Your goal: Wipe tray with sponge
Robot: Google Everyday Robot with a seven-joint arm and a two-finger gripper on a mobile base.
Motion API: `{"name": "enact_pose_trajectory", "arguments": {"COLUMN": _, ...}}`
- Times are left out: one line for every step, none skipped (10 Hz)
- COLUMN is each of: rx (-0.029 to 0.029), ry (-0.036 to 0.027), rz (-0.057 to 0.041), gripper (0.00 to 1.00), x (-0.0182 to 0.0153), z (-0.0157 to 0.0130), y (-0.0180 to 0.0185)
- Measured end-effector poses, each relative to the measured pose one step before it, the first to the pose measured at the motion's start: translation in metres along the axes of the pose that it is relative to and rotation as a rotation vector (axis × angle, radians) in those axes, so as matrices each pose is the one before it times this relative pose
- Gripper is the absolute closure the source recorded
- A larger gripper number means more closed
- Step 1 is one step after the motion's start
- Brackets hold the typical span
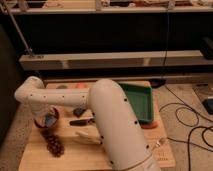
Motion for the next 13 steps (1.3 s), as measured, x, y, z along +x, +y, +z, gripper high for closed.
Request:
{"name": "enact_pose_trajectory", "arguments": {"rx": 0.00142, "ry": 0.0037, "rz": -0.0002, "gripper": 0.77, "x": -0.00013, "z": -0.00273, "y": -0.00017}}
{"name": "enact_pose_trajectory", "arguments": {"rx": -0.00072, "ry": 0.00412, "rz": 0.00057, "gripper": 0.78, "x": -0.00015, "z": -0.00318, "y": 0.00046}}
{"name": "enact_pose_trajectory", "arguments": {"rx": -0.0026, "ry": 0.01364, "rz": 0.00342, "gripper": 0.78, "x": 0.00185, "z": -0.01102, "y": -0.0005}}
{"name": "enact_pose_trajectory", "arguments": {"rx": -0.00261, "ry": 0.01421, "rz": 0.00149, "gripper": 0.78, "x": 0.00212, "z": -0.01113, "y": 0.00021}}
{"name": "enact_pose_trajectory", "arguments": {"rx": -0.00358, "ry": 0.01702, "rz": 0.00083, "gripper": 0.78, "x": 0.00257, "z": -0.01581, "y": 0.00061}}
{"name": "enact_pose_trajectory", "arguments": {"rx": -0.00581, "ry": 0.02618, "rz": -0.00209, "gripper": 0.78, "x": 0.00566, "z": -0.02517, "y": 0.00002}}
{"name": "enact_pose_trajectory", "arguments": {"rx": -0.00549, "ry": 0.01853, "rz": -0.00152, "gripper": 0.78, "x": 0.00416, "z": -0.01853, "y": 0.00198}}
{"name": "enact_pose_trajectory", "arguments": {"rx": -0.01005, "ry": 0.02253, "rz": 0.00447, "gripper": 0.78, "x": 0.00544, "z": -0.02444, "y": 0.00802}}
{"name": "enact_pose_trajectory", "arguments": {"rx": -0.00519, "ry": 0.01425, "rz": 0.00852, "gripper": 0.78, "x": 0.0038, "z": -0.01771, "y": 0.00811}}
{"name": "enact_pose_trajectory", "arguments": {"rx": -0.0154, "ry": 0.01317, "rz": 0.02498, "gripper": 0.78, "x": 0.00128, "z": -0.02173, "y": 0.01833}}
{"name": "enact_pose_trajectory", "arguments": {"rx": -0.00897, "ry": 0.00579, "rz": 0.02854, "gripper": 0.78, "x": -0.00481, "z": -0.01508, "y": 0.01823}}
{"name": "enact_pose_trajectory", "arguments": {"rx": -0.00676, "ry": 0.0011, "rz": 0.01523, "gripper": 0.78, "x": -0.00629, "z": -0.00928, "y": 0.01489}}
{"name": "enact_pose_trajectory", "arguments": {"rx": -0.00603, "ry": -0.00048, "rz": 0.0191, "gripper": 0.78, "x": -0.00906, "z": -0.00992, "y": 0.01454}}
